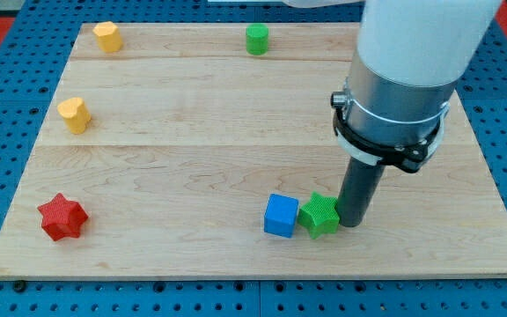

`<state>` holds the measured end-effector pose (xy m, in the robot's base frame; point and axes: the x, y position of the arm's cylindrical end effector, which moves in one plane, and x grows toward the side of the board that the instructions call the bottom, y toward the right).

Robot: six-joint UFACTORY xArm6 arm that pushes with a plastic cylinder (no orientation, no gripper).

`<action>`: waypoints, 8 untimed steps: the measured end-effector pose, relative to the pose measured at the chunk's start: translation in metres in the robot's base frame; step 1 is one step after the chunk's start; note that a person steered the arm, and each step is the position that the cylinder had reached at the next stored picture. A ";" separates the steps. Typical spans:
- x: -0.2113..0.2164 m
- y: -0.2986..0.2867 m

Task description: Push the green star close to blue cube

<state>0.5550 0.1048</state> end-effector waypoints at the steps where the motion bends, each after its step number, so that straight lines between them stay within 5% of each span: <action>1: 0.012 0.017; 2: 0.010 0.017; 6: -0.112 0.182; 8: -0.168 0.104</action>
